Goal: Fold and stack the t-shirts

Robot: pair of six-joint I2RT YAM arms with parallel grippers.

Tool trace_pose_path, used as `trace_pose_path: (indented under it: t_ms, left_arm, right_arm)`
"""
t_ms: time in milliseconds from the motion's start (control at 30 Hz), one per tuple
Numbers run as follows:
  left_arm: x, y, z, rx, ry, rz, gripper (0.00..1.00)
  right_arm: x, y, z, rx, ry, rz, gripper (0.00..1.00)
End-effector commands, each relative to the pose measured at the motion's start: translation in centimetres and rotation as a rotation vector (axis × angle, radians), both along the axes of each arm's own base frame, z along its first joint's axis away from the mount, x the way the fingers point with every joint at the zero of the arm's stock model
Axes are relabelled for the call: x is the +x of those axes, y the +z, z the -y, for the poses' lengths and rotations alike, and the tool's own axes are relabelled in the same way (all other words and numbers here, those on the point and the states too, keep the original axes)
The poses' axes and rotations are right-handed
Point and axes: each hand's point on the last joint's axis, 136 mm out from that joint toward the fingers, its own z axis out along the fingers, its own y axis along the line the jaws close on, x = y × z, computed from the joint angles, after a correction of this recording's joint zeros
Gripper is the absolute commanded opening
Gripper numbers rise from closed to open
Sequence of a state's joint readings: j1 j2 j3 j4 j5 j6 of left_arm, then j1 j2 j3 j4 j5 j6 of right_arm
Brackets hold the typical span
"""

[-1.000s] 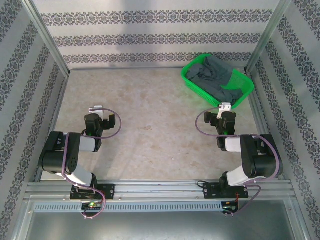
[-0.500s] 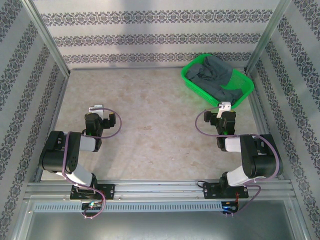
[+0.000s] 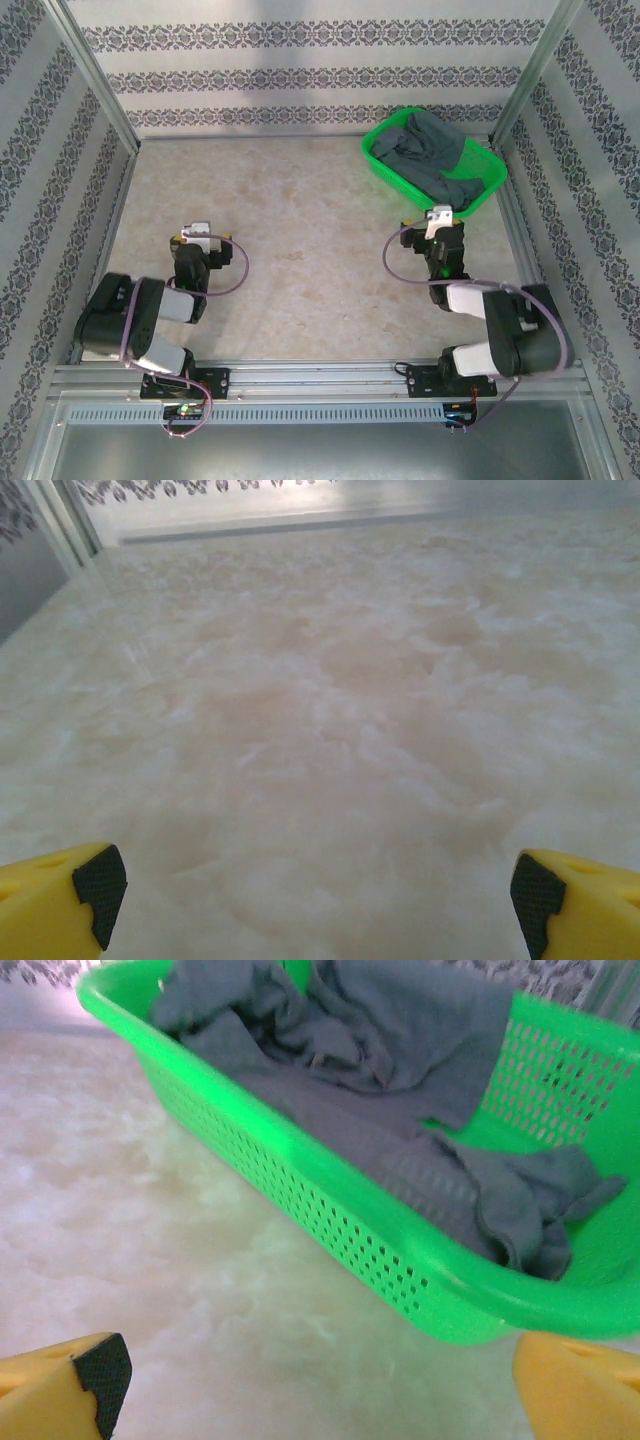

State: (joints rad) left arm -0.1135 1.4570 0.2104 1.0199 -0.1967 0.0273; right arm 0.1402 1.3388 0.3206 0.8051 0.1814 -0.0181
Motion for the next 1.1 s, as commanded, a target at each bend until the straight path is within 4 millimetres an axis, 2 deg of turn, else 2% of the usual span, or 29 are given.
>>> trace_pose_path:
  t_ms: [0, 67, 100, 133, 167, 200, 233, 267, 333, 400, 467, 567, 667, 833, 933, 1067]
  left_arm:
    - [0.2, 8.8, -0.3, 0.037, 0.093, 0.181, 1.0]
    - [0.2, 12.4, -0.7, -0.011, 0.141, 0.211, 1.0]
    - [0.2, 14.8, -1.7, -0.067, 0.222, 0.239, 1.0]
    - [0.0, 17.0, -3.3, -0.222, 0.367, 0.272, 1.0]
    - [-0.8, 16.1, -4.0, -0.32, 0.449, 0.152, 1.0]
    - [-0.6, 16.8, -3.4, -0.369, 0.401, 0.056, 1.0]
    - [0.3, 17.3, -2.8, -0.398, 0.353, 0.045, 1.0]
    - [1.4, 17.0, -2.7, -0.492, 0.346, 0.053, 1.0]
    - [3.3, 15.4, -2.8, -0.747, 0.331, 0.0, 1.0]
    - [5.2, 13.8, -1.7, -0.869, 0.332, -0.1, 1.0]
    - [7.0, 12.7, 0.6, -0.89, 0.271, -0.203, 1.0]
    - [8.4, 11.8, 4.4, -0.838, 0.172, -0.31, 1.0]
    - [8.5, 10.9, 8.3, -0.802, 0.081, -0.385, 1.0]
    - [7.5, 10.3, 13.4, -0.784, -0.052, -0.457, 0.98]
    - [6.9, 9.9, 15.3, -0.794, -0.098, -0.483, 0.92]
    - [6.4, 9.9, 16.7, -0.829, -0.126, -0.483, 0.88]
  right_arm:
    - [-0.9, 7.9, 0.3, -0.015, -0.11, 0.158, 0.98]
    - [-1.4, 12.2, 0.4, 0.128, -0.184, 0.175, 0.98]
    - [-1.4, 13.5, 0.5, 0.231, -0.193, 0.11, 0.98]
    - [-0.8, 14.9, -0.2, 0.373, -0.132, 0.036, 0.98]
    - [-0.3, 15.0, -0.9, 0.524, -0.084, -0.035, 0.98]
    - [0.5, 14.7, -0.8, 0.69, -0.078, -0.078, 0.98]
    - [1.5, 15.3, -1.2, 0.814, -0.009, -0.071, 0.98]
    - [2.4, 15.6, -1.1, 0.883, 0.011, -0.075, 0.98]
    - [4.0, 15.6, 0.1, 0.883, -0.075, -0.132, 0.98]
    - [5.6, 15.1, 1.1, 0.794, -0.163, -0.206, 0.93]
    - [6.7, 13.8, 2.6, 0.707, -0.286, -0.316, 0.88]
    - [8.8, 9.8, 3.7, 0.668, -0.383, -0.467, 0.85]
    - [10.6, 5.5, 4.8, 0.652, -0.461, -0.548, 0.84]
    - [14.0, 0.3, 5.5, 0.644, -0.504, -0.654, 0.84]
    - [15.4, -2.4, 5.1, 0.646, -0.517, -0.722, 0.82]
    - [16.0, -5.8, 4.6, 0.608, -0.57, -0.817, 0.82]
